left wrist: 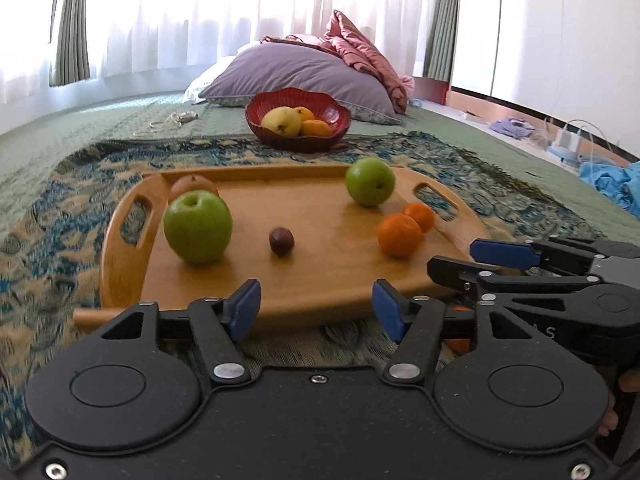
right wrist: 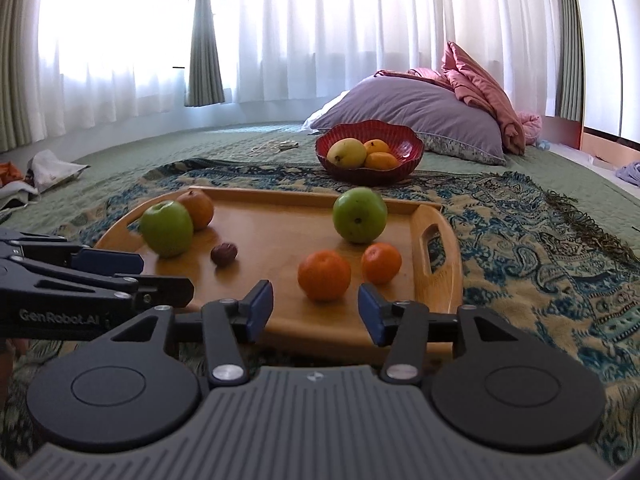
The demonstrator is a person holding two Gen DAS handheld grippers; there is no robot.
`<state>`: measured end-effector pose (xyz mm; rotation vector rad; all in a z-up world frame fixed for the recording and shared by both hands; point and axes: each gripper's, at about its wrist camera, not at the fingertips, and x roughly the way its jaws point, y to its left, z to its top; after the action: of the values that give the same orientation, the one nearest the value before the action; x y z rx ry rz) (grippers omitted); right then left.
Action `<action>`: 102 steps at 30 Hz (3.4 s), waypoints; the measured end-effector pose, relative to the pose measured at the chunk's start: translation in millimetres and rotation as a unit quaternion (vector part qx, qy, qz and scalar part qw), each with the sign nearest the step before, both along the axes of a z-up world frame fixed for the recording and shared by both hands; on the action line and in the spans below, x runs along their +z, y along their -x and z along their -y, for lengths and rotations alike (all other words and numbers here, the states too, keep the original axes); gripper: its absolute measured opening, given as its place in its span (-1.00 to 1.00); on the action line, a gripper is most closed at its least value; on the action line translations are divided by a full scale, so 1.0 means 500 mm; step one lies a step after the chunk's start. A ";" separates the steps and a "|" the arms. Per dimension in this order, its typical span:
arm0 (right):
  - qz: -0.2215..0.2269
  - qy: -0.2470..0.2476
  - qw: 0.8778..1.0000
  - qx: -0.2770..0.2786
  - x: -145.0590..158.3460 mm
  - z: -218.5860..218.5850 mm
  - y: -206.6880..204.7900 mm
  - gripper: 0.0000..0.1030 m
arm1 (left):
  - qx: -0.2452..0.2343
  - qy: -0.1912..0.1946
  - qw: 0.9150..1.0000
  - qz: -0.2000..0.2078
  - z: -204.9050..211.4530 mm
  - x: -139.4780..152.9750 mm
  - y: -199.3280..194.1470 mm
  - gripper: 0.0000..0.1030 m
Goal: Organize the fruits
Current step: 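Move both grippers back toward the remaining date and tangerine beside the tray, then grasp the second date with the left gripper while the right gripper grasps the last tangerine, then carry the date and tangerine over the tray with both grippers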
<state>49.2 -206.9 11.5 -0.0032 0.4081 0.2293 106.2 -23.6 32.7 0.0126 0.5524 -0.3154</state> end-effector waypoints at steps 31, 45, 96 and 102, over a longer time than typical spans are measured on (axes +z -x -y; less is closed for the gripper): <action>-0.004 0.031 0.999 0.036 -0.080 -0.009 0.082 0.48 | -0.050 0.007 0.998 -0.042 0.007 -0.053 0.113 -0.09; -0.008 0.030 0.999 0.038 -0.084 -0.012 0.080 0.48 | -0.058 0.016 0.997 -0.043 0.018 -0.057 0.104 -0.45; 0.002 0.013 0.999 0.029 -0.071 -0.003 0.090 -0.21 | -0.050 0.017 0.998 -0.024 0.020 -0.055 0.050 -0.44; 0.010 -0.006 1.000 0.005 -0.044 0.011 0.089 -0.43 | -0.042 0.002 0.999 -0.010 0.016 -0.030 0.045 -0.45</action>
<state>4.5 -212.6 -10.7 0.0045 0.3860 0.2413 83.5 -31.4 17.7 0.0292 0.5720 -0.3994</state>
